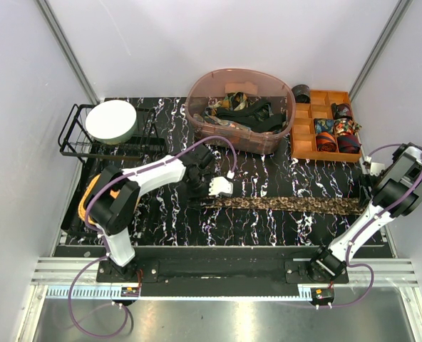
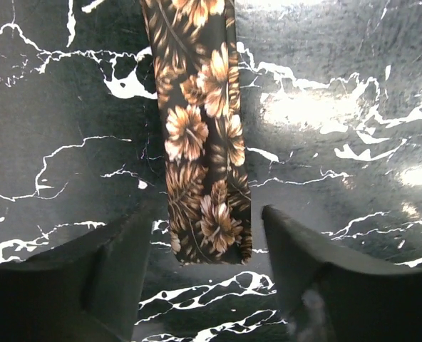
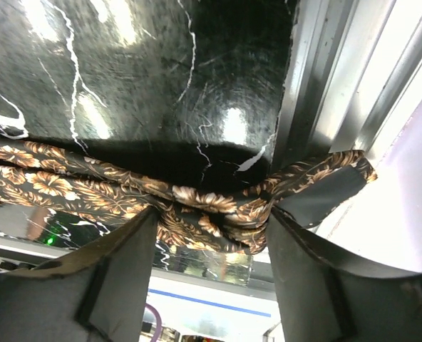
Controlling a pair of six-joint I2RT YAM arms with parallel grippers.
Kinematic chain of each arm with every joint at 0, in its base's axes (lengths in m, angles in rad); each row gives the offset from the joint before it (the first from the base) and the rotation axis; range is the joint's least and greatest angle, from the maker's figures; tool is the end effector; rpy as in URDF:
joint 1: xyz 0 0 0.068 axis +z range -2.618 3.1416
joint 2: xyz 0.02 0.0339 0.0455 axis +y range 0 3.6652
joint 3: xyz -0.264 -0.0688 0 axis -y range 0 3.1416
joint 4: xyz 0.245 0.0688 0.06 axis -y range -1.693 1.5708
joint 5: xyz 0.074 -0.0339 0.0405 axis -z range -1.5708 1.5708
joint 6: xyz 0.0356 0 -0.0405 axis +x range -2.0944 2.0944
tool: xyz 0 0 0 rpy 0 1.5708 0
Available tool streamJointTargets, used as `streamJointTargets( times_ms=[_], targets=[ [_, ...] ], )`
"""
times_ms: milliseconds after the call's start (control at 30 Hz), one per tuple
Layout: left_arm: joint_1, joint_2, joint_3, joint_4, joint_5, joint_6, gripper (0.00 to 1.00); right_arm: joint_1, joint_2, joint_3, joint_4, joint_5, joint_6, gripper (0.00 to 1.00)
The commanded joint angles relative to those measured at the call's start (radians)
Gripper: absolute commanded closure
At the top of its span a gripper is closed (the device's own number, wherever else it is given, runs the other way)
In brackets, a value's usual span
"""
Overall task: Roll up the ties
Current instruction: Flatten out the tie at the center of the board.
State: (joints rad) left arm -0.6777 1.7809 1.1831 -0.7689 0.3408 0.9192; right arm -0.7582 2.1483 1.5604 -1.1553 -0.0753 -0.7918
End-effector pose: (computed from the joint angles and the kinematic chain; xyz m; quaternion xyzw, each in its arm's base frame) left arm 0.2521 -0.2181 0.1781 0.7143 0.6718 -0.1554 0.1200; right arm 0.2796 -0.2611 0.1409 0.0135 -0.9955 -0.0870 0.0352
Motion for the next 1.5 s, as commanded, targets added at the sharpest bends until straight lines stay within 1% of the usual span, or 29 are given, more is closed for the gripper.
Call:
streamJointTargets(
  times_ms=[0, 167, 267, 300, 433, 533, 567, 633, 667, 700, 733, 767, 833, 867, 900, 1000, 1033, 1100, 1133, 1200, 1233, 1267, 1333, 1367, 1400, 1433, 1467],
  targets=[
    [0.003, -0.075, 0.001, 0.049, 0.046, -0.017, 0.26, -0.043, 0.038, 0.000, 0.186, 0.066, -0.044, 0.35],
    [0.001, -0.182, -0.045, 0.132, 0.067, -0.062, 0.20, -0.043, 0.024, 0.016, 0.206, 0.098, -0.060, 0.36],
    [0.001, -0.228, -0.065, 0.155, 0.067, -0.075, 0.19, -0.043, 0.025, 0.029, 0.207, 0.106, -0.061, 0.31],
    [0.001, -0.235, -0.065, 0.155, 0.066, -0.079, 0.19, -0.043, 0.025, 0.032, 0.206, 0.106, -0.063, 0.27],
    [0.003, -0.259, -0.080, 0.155, 0.047, -0.089, 0.18, -0.043, 0.024, 0.059, 0.174, 0.080, -0.054, 0.21],
    [0.007, -0.290, -0.099, 0.180, 0.032, -0.115, 0.18, -0.043, -0.001, 0.115, 0.108, 0.019, -0.037, 0.20],
    [0.010, -0.299, -0.111, 0.189, 0.032, -0.138, 0.17, -0.041, -0.010, 0.147, 0.067, -0.030, -0.032, 0.20],
    [0.024, -0.334, -0.128, 0.224, 0.027, -0.161, 0.14, -0.041, -0.042, 0.177, -0.004, -0.092, -0.015, 0.19],
    [0.029, -0.351, -0.132, 0.241, 0.027, -0.184, 0.12, -0.035, -0.054, 0.196, -0.026, -0.143, -0.018, 0.19],
    [0.039, -0.377, -0.140, 0.256, 0.024, -0.201, 0.06, -0.027, -0.065, 0.196, -0.043, -0.165, -0.023, 0.19],
    [0.047, -0.394, -0.148, 0.290, 0.026, -0.216, 0.02, -0.020, -0.099, 0.191, -0.055, -0.182, -0.029, 0.19],
    [0.052, -0.409, -0.149, 0.302, 0.030, -0.247, 0.01, 0.002, -0.117, 0.169, -0.055, -0.207, -0.030, 0.19],
    [0.066, -0.460, -0.155, 0.335, 0.040, -0.270, 0.01, 0.029, -0.181, 0.141, -0.061, -0.241, -0.035, 0.19],
    [0.069, -0.478, -0.166, 0.359, 0.023, -0.298, 0.01, 0.048, -0.203, 0.116, -0.061, -0.254, -0.034, 0.19],
    [0.069, -0.503, -0.175, 0.387, 0.006, -0.310, 0.01, 0.086, -0.224, 0.103, -0.054, -0.256, -0.032, 0.19],
    [0.067, -0.581, -0.209, 0.466, -0.039, -0.344, 0.01, 0.126, -0.283, 0.090, -0.017, -0.241, 0.000, 0.18],
    [0.069, -0.601, -0.230, 0.512, -0.028, -0.352, 0.01, 0.128, -0.300, 0.098, -0.024, -0.256, 0.015, 0.18],
    [0.067, -0.656, -0.247, 0.525, 0.029, -0.321, 0.01, 0.137, -0.321, 0.128, -0.041, -0.329, 0.026, 0.18],
    [0.066, -0.669, -0.257, 0.514, 0.088, -0.301, 0.01, 0.172, -0.359, 0.130, -0.035, -0.352, 0.028, 0.17],
    [0.064, -0.670, -0.260, 0.507, 0.136, -0.261, 0.01, 0.227, -0.408, 0.090, -0.011, -0.403, 0.031, 0.16],
    [0.064, -0.663, -0.249, 0.481, 0.183, -0.244, 0.01, 0.303, -0.457, 0.067, 0.026, -0.418, 0.045, 0.13],
    [0.064, -0.655, -0.234, 0.446, 0.204, -0.182, 0.01, 0.338, -0.481, 0.023, 0.043, -0.469, 0.052, 0.12],
    [0.063, -0.624, -0.205, 0.386, 0.236, -0.143, 0.01, 0.445, -0.534, -0.038, 0.107, -0.529, 0.100, 0.07],
    [0.064, -0.620, -0.204, 0.391, 0.221, -0.151, 0.01, 0.482, -0.553, -0.054, 0.127, -0.582, 0.115, 0.07],
    [0.064, -0.626, -0.215, 0.420, 0.201, -0.179, 0.01, 0.512, -0.594, -0.066, 0.150, -0.602, 0.124, 0.08],
    [0.064, -0.644, -0.259, 0.507, 0.135, -0.245, 0.01, 0.543, -0.622, -0.107, 0.236, -0.613, 0.172, 0.06],
    [0.064, -0.665, -0.286, 0.548, 0.110, -0.262, 0.01, 0.616, -0.652, -0.132, 0.293, -0.586, 0.207, 0.02]
  ],
)
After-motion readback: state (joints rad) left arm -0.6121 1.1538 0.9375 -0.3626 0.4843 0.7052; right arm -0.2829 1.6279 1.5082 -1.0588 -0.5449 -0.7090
